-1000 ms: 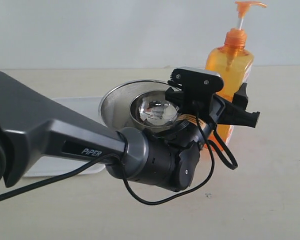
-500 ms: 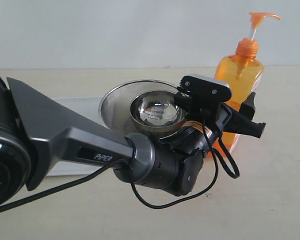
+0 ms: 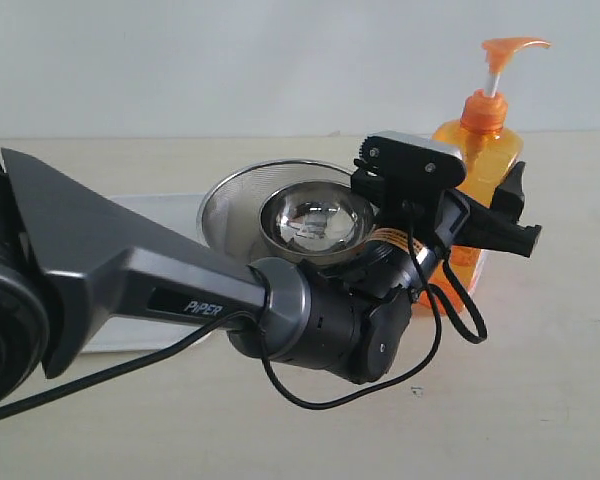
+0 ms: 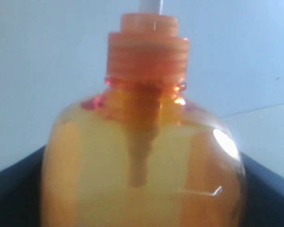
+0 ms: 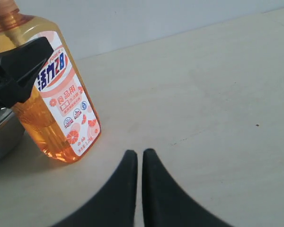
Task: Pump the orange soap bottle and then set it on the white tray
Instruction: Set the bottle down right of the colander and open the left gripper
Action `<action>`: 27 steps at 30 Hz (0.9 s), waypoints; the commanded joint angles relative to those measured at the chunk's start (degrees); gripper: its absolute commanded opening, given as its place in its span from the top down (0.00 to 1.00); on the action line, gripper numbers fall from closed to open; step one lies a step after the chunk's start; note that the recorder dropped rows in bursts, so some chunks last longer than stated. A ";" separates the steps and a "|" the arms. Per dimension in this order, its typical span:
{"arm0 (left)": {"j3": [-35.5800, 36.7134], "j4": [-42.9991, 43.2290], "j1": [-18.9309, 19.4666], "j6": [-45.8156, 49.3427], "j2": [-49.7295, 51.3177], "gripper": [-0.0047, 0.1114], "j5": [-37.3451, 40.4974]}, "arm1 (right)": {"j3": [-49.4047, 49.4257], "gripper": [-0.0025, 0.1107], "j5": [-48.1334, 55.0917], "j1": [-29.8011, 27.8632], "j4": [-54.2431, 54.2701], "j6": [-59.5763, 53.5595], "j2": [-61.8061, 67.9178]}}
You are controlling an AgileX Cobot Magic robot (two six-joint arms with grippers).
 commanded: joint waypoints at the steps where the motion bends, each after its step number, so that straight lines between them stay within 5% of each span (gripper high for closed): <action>1: -0.43 0.36 -0.09 -0.79 -1.01 0.32 -0.49 | -0.01 0.98 -0.68 -0.36 -0.34 -0.28 -0.28; 10: -0.22 0.36 -1.12 3.24 -4.48 0.32 4.93 | -0.01 0.98 -0.68 -0.36 -0.34 -0.28 -0.28; 17: -0.13 -8.17 -1.37 6.88 -7.10 0.32 13.91 | -0.01 0.98 -0.68 -0.36 -0.34 -0.28 -0.28; 27: -0.13 -16.79 -1.52 20.21 -8.98 0.32 17.05 | -0.01 0.98 -0.68 -0.36 -0.34 -0.28 -0.28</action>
